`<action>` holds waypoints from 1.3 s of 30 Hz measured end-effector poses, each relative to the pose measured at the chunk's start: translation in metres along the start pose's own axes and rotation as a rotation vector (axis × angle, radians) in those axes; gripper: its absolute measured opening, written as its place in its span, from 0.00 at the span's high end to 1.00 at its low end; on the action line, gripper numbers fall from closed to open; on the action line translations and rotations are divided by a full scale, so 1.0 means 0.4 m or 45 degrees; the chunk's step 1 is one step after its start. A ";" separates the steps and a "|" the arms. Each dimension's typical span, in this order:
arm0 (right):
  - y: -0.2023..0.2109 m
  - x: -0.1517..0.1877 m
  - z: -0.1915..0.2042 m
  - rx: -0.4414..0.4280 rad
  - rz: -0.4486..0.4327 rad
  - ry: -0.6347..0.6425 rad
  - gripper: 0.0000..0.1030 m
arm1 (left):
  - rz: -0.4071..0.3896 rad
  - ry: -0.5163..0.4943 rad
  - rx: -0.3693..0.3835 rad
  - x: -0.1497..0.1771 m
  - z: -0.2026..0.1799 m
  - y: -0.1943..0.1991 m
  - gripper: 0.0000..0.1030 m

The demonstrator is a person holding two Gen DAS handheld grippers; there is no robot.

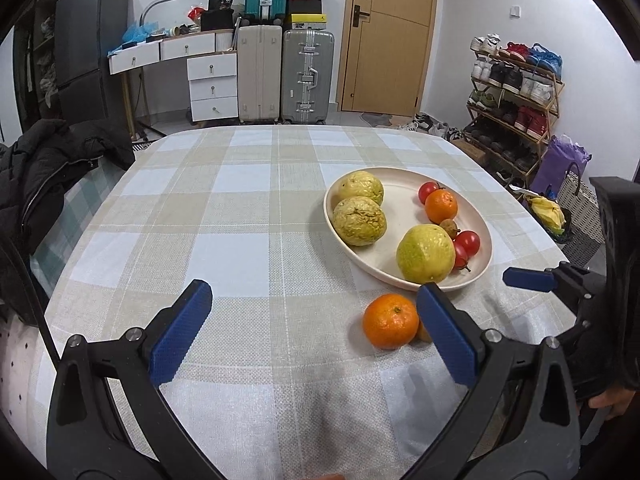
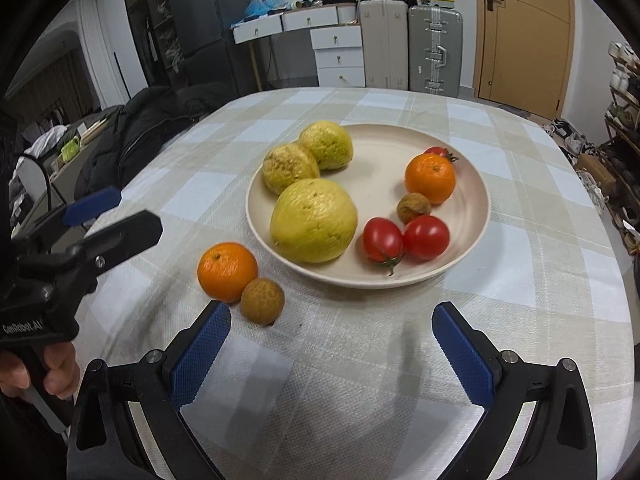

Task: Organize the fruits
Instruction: 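Grasp the last small brown fruit with the right tool while the left tool grasps the last orange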

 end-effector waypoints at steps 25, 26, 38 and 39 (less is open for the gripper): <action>-0.021 0.027 0.108 -0.025 0.018 0.179 0.50 | 0.025 0.065 0.007 0.003 0.029 -0.023 0.01; -0.022 0.024 0.110 -0.028 0.016 0.183 0.54 | 0.026 0.064 0.006 0.004 0.029 -0.024 0.01; 0.020 0.022 0.117 -0.092 -0.043 0.203 0.74 | 0.047 0.060 0.007 0.013 0.027 -0.038 0.01; 0.027 0.021 0.110 -0.089 -0.049 0.201 0.74 | 0.050 0.059 0.008 0.014 0.026 -0.039 0.01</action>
Point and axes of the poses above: each gripper's, at about its wrist camera, not at the fingertips, and y roughly against the way its jaws point, z to its left, x to its underside, the point moved 7 cm from there along -y, roughly the way its jaws point, and after that the axes turned 15 degrees about x, right-handed, at the moved point
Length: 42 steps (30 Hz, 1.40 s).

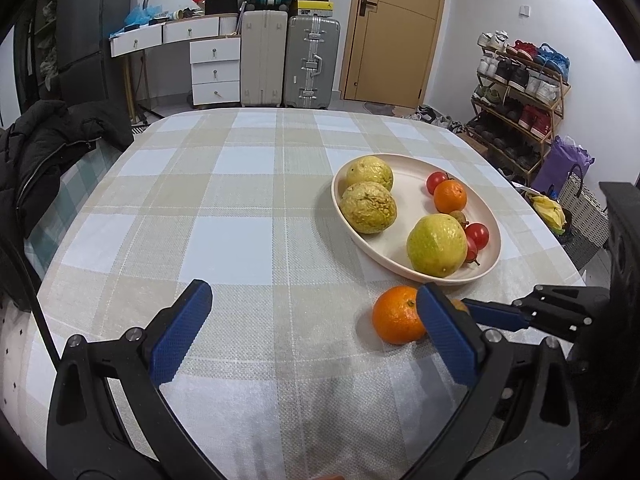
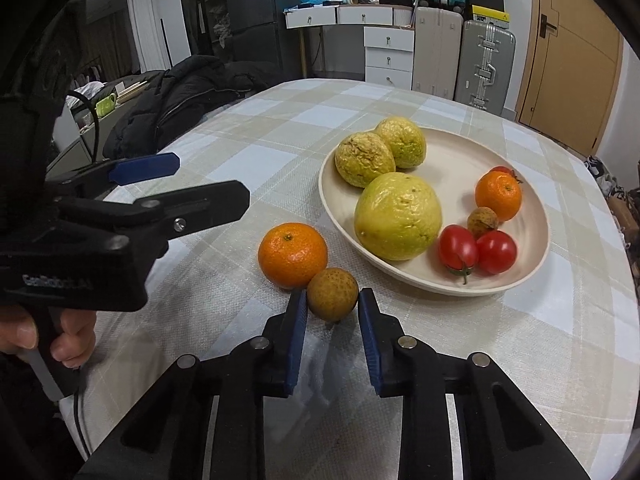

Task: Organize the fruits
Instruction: 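Grasp the last small brown fruit with the right tool while the left tool grasps the last orange, then carry the brown fruit and the orange over the white plate with both tools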

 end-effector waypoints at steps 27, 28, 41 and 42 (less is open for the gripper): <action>0.090 -0.028 -0.184 0.039 -0.119 -0.241 0.74 | 0.232 -0.063 0.106 0.085 -0.101 -0.129 0.27; 0.089 -0.028 -0.185 0.039 -0.119 -0.240 0.74 | 0.231 -0.062 0.118 0.084 -0.104 -0.131 0.31; 0.084 -0.024 -0.180 0.047 -0.114 -0.227 0.74 | 0.218 -0.060 0.204 0.077 -0.119 -0.137 0.64; 0.083 -0.024 -0.180 0.049 -0.114 -0.226 0.74 | 0.212 -0.066 0.203 0.075 -0.121 -0.135 0.64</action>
Point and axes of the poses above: each gripper's, at about its wrist camera, not at the fingertips, and y roughly against the way its jaws point, z to its left, x to its underside, the point moved 7 cm from there along -y, roughly the way its jaws point, and after that the axes turned 15 degrees about x, right-handed, at the moved point
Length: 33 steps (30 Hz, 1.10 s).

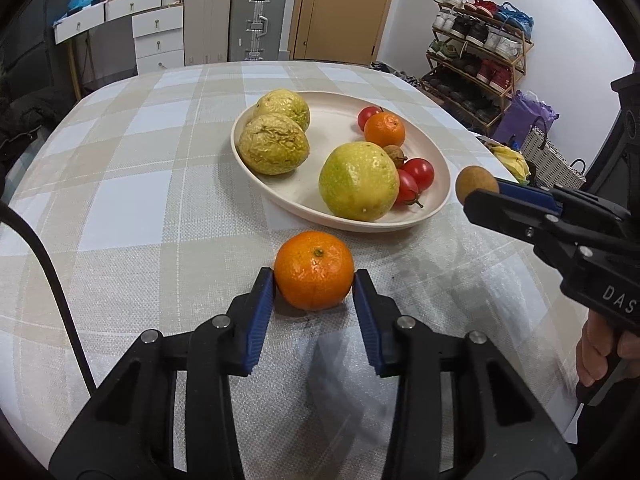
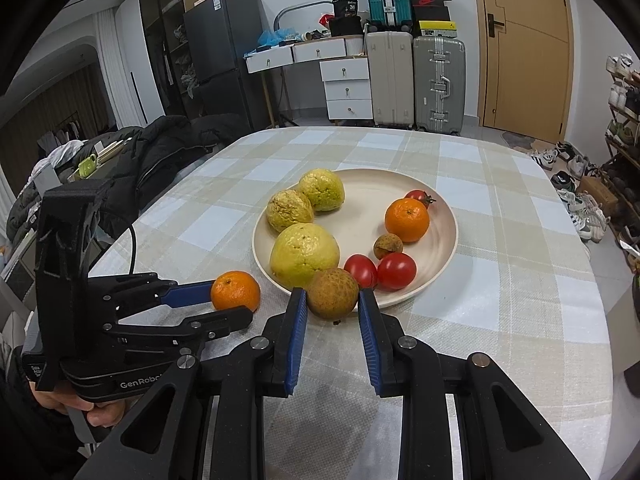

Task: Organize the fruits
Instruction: 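Carry the brown fruit and the orange over the white plate with both tools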

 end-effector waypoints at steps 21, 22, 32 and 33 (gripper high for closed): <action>0.006 -0.015 -0.039 0.019 -0.038 -0.067 0.74 | -0.177 -0.033 -0.013 -0.046 -0.026 0.104 0.64; 0.007 -0.016 -0.045 0.022 -0.043 -0.077 0.74 | -0.181 -0.030 -0.008 -0.050 -0.029 0.107 0.64; 0.004 -0.039 -0.087 0.027 -0.064 -0.148 0.74 | -0.202 -0.049 -0.002 -0.089 -0.061 0.112 0.64; 0.003 -0.040 -0.092 0.028 -0.066 -0.156 0.74 | -0.203 -0.054 -0.005 -0.095 -0.064 0.111 0.64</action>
Point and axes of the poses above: each gripper's, at about its wrist camera, not at the fingertips, and y roughly against the way its jaws point, z to its left, x to its underside, the point moved 7 cm from there along -y, roughly the way its jaws point, and after that the axes turned 15 degrees about x, right-handed, at the moved point
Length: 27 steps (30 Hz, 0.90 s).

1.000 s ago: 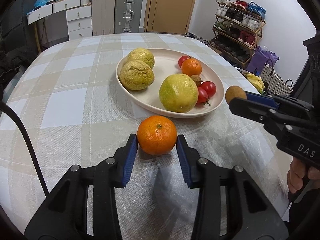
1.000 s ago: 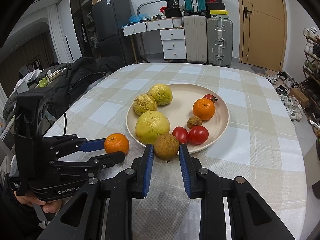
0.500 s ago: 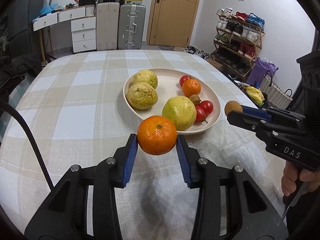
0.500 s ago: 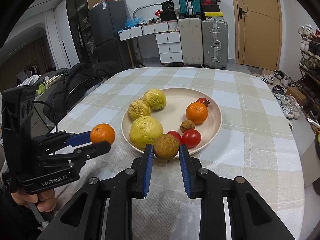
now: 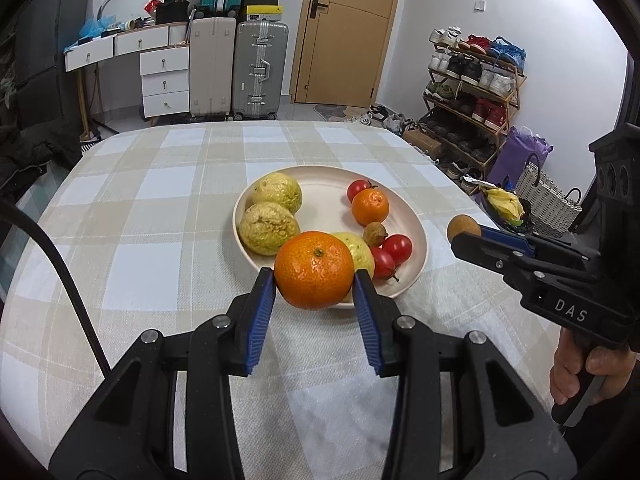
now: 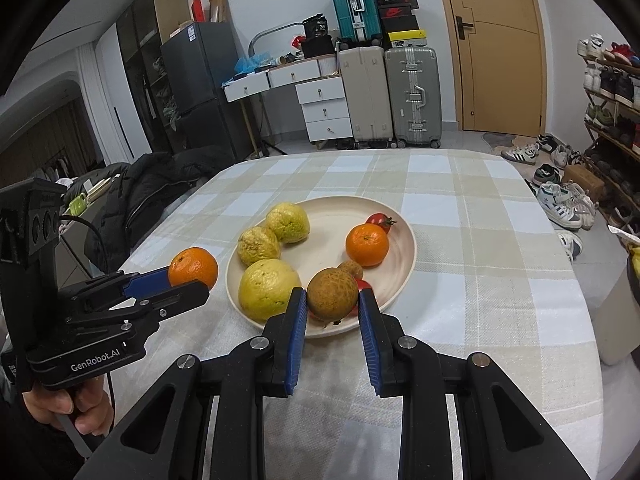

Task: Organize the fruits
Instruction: 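Carry the brown fruit and the orange over the white plate with both tools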

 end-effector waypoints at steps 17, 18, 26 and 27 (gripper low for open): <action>-0.102 -0.037 -0.053 0.021 0.072 -0.110 0.74 | 0.000 -0.001 -0.023 -0.081 0.010 -0.083 0.64; -0.106 -0.038 -0.053 0.018 0.074 -0.116 0.74 | 0.001 -0.001 -0.023 -0.085 0.012 -0.091 0.64; -0.138 -0.045 -0.049 0.028 0.101 -0.125 0.74 | 0.040 -0.013 -0.041 -0.096 0.018 -0.156 0.64; -0.142 -0.046 -0.050 0.028 0.102 -0.131 0.74 | 0.045 -0.010 -0.040 -0.096 0.019 -0.163 0.64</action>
Point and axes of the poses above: each gripper's, at about its wrist camera, not at the fingertips, and y roughly against the way its jaws point, z to its left, x to its underside, the point moved 7 cm from there along -y, roughly the way its jaws point, and after that the axes turned 15 degrees about x, right-handed, at the moved point
